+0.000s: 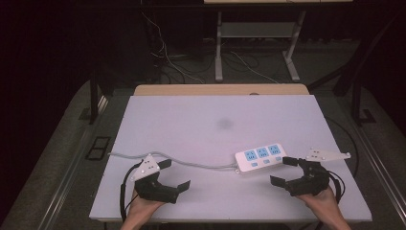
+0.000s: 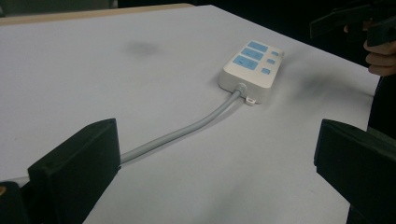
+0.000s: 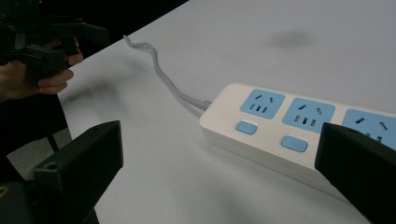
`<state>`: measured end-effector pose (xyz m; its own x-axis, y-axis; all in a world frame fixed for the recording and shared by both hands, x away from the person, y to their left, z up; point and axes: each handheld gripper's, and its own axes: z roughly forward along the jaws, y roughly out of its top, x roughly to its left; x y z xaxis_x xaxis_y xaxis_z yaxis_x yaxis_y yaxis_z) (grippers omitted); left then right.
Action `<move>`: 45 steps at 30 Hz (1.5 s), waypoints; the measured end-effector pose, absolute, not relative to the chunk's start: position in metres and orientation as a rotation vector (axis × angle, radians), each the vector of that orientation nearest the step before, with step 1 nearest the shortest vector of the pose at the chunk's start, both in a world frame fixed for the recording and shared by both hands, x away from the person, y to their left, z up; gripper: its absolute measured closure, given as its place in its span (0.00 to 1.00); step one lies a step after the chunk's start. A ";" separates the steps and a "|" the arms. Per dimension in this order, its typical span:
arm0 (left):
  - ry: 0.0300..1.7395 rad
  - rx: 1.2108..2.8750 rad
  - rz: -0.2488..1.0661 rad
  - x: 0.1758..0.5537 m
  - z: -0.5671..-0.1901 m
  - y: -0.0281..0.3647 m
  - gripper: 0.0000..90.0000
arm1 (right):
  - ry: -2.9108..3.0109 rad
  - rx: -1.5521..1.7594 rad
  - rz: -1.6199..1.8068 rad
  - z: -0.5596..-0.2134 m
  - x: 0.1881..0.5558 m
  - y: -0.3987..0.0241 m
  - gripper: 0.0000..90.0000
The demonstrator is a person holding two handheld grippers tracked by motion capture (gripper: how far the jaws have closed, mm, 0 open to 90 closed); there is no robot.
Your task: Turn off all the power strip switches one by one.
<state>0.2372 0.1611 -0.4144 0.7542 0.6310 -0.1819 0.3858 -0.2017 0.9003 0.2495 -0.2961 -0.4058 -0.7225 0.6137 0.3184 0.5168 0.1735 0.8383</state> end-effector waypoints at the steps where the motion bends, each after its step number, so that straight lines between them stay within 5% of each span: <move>1: 0.786 1.826 0.270 0.237 -0.414 0.161 0.00 | 2.337 1.132 1.606 -0.406 0.250 -0.297 0.01; 45: 0.801 1.832 0.269 0.247 -0.418 0.167 0.00 | 2.432 1.146 1.489 -0.402 0.249 -0.293 0.01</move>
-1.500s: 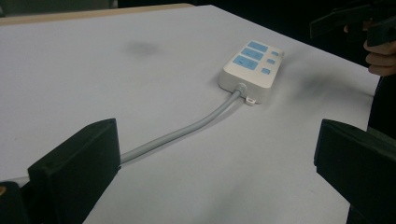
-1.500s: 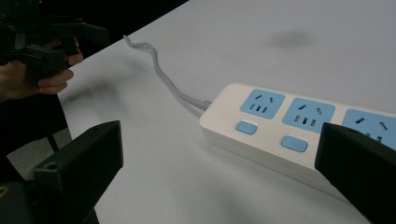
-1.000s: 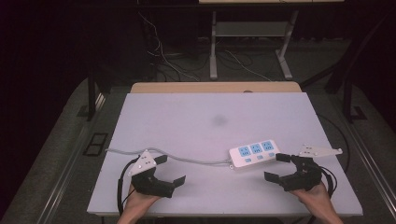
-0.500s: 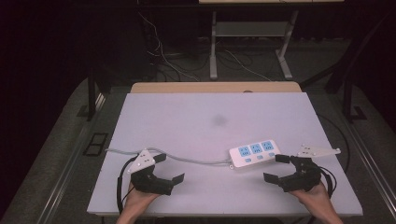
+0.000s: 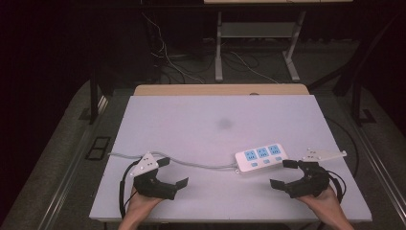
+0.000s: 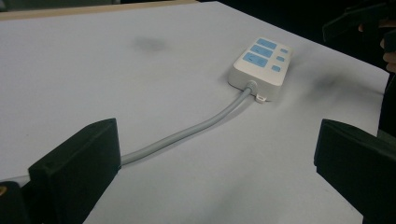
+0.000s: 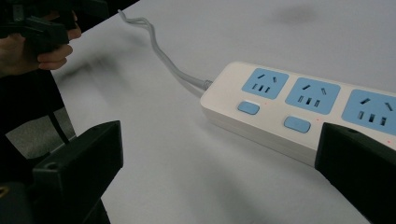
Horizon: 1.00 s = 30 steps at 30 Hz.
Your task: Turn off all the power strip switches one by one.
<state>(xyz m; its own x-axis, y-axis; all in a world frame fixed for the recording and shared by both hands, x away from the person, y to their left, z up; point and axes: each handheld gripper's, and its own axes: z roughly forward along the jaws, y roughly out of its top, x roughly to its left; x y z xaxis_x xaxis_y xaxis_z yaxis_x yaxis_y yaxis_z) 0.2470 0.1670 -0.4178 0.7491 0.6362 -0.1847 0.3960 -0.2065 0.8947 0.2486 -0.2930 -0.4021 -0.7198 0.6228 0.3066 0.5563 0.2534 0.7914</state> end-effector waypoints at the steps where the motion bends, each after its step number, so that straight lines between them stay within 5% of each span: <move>1: 0.799 1.833 0.266 0.247 -0.418 0.167 0.00 | 2.434 1.142 1.484 -0.401 0.249 -0.293 0.01; 30: 0.801 1.825 0.266 0.248 -0.418 0.168 0.00 | 2.539 1.095 1.318 -0.369 0.275 -0.302 0.01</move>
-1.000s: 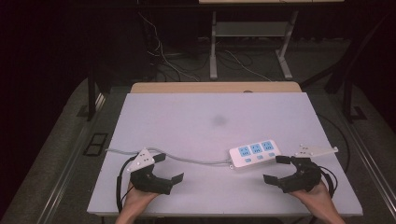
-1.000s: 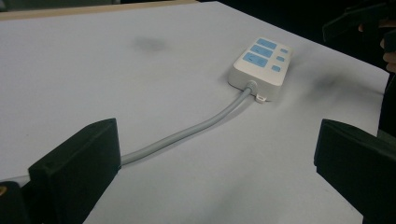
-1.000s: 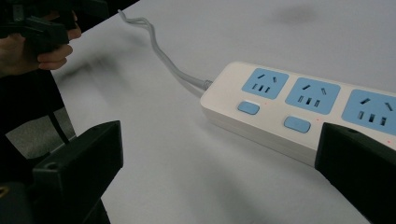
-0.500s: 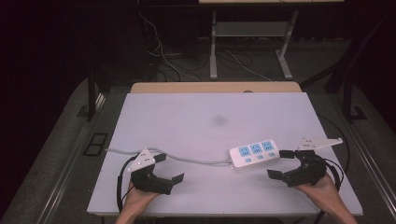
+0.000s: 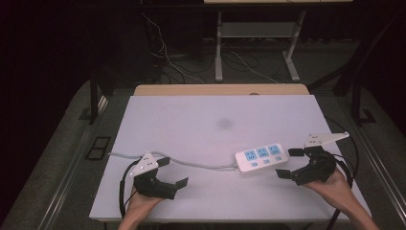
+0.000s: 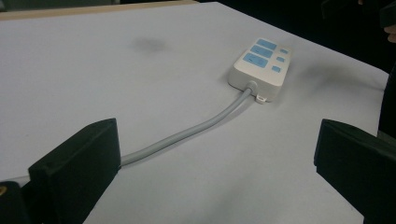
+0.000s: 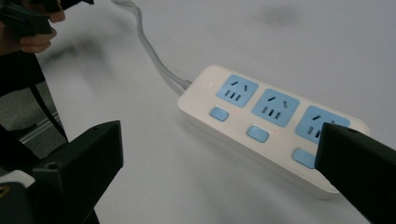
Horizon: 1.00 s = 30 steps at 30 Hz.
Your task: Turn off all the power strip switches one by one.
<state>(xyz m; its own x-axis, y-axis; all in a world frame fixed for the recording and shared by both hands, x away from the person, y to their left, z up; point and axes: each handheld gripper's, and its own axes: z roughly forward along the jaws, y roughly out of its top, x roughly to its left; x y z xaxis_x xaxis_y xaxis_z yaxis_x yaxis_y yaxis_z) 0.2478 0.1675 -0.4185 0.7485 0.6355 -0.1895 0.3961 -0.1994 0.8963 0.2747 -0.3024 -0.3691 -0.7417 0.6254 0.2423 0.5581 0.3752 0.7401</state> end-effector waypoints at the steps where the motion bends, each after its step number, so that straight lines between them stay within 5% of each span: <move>1: 0.802 1.825 0.266 0.248 -0.419 0.168 0.00 | 2.543 1.091 1.304 -0.369 0.277 -0.303 0.01; 30: 0.809 1.821 0.276 0.246 -0.418 0.169 0.00 | 2.617 1.137 1.156 -0.372 0.316 -0.312 0.01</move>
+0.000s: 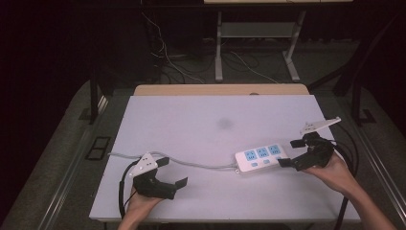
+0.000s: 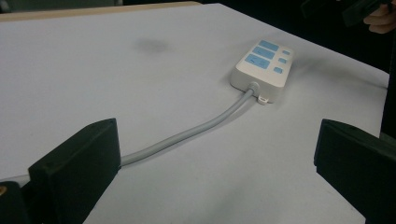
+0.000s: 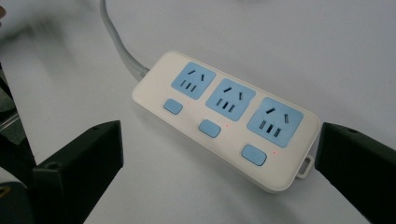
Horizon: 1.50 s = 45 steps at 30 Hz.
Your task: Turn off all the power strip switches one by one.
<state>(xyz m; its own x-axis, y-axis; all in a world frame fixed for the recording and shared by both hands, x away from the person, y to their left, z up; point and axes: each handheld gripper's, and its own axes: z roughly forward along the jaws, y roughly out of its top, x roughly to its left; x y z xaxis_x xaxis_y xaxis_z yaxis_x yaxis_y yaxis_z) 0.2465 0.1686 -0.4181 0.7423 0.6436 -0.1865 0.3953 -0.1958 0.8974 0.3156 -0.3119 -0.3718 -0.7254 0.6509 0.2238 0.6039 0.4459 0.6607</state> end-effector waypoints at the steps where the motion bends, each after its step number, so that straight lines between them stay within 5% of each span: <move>1: 0.809 1.822 0.275 0.247 -0.418 0.169 0.00 | 2.622 1.135 1.151 -0.373 0.317 -0.312 0.01; 14: 0.804 1.828 0.272 0.247 -0.419 0.167 0.00 | 2.645 1.136 1.096 -0.383 0.328 -0.311 0.01; 17: 0.805 1.826 0.273 0.247 -0.419 0.168 0.00 | 2.668 1.095 1.114 -0.384 0.330 -0.313 0.23; 33: 0.799 1.789 0.244 0.246 -0.417 0.168 0.00 | 2.702 1.080 1.067 -0.391 0.337 -0.311 0.93; 36: 0.799 1.784 0.241 0.246 -0.416 0.168 0.00 | 2.710 1.087 1.051 -0.393 0.339 -0.310 1.00; 45: 0.798 1.788 0.244 0.246 -0.417 0.168 0.00 | 2.717 1.105 1.009 -0.400 0.344 -0.307 1.00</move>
